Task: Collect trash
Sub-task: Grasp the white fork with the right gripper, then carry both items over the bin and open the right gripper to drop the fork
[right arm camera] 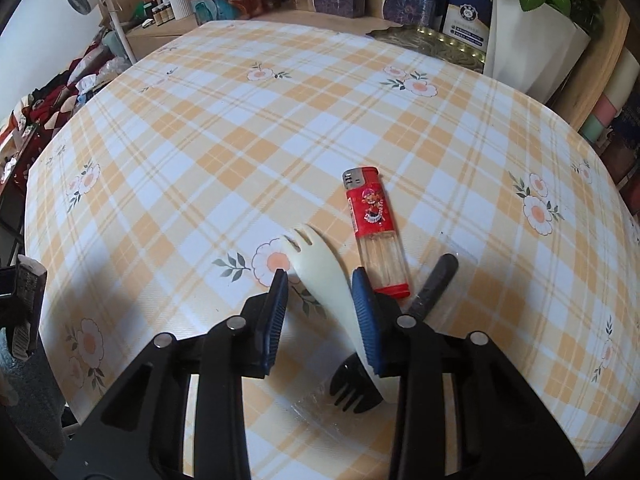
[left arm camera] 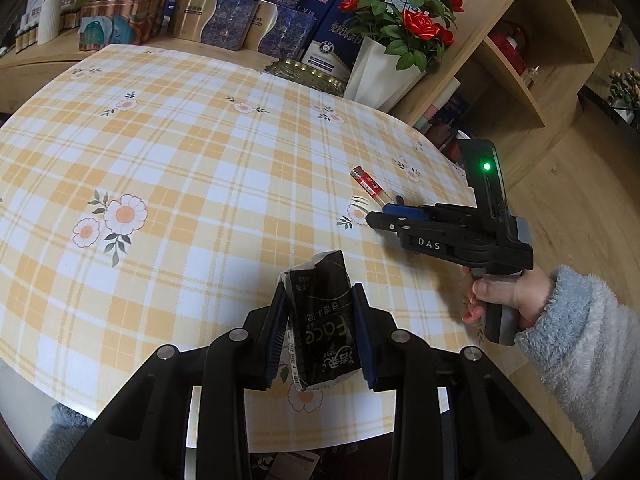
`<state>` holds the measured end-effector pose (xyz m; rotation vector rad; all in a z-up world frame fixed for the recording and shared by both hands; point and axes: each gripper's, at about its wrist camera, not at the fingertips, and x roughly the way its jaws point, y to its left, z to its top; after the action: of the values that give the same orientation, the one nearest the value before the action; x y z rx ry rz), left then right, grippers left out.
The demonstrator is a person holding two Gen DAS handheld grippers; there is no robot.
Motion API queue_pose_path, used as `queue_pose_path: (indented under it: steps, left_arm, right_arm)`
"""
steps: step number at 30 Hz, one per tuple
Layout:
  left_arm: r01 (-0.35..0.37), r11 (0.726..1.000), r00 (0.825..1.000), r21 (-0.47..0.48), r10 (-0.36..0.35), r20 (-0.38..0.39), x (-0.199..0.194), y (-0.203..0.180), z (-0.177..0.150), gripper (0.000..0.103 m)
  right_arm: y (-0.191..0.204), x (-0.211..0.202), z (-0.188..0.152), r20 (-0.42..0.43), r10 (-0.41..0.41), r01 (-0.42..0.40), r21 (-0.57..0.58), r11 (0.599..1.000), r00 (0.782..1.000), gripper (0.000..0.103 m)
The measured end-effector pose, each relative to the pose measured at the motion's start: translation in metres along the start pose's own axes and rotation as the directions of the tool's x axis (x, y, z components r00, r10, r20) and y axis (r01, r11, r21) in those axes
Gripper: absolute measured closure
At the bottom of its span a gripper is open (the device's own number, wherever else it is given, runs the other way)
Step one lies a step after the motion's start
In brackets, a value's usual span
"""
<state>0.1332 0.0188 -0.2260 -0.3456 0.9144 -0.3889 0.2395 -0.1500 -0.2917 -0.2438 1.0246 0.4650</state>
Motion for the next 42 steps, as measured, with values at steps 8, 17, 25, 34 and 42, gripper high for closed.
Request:
queue_pose_path:
  steps: [8,17,25,34,42]
  left_arm:
    - [-0.002,1.000,1.000,-0.009,0.002,0.002,-0.012,0.006,-0.007,0.072]
    - [0.014,1.000,1.000,0.002,-0.014,0.007,-0.031,-0.002,-0.022,0.072]
    - [0.026,0.998,1.000,0.055,-0.025,-0.004,-0.057,-0.015,-0.050,0.072]
    - [0.039,0.996,0.999,0.080,-0.038,-0.008,-0.083,-0.023,-0.089,0.072]
    - [0.045,0.996,0.999,0.080,-0.044,-0.016,-0.088,-0.024,-0.108,0.072]
  right_arm:
    - [0.002,-0.037,-0.021,0.139,0.037,-0.053,0.111,0.992,0.990,0.097]
    - [0.012,-0.078,-0.059,0.216,0.060,-0.109,0.221,0.969,0.975,0.097]
    - [0.039,-0.125,-0.112,0.299,0.103,-0.195,0.298,0.934,0.949,0.097]
    - [0.092,-0.151,-0.189,0.267,0.170,-0.245,0.278,0.929,0.949,0.097]
    - [0.123,-0.108,-0.239,0.113,0.198,-0.225,0.316,0.922,0.974,0.097]
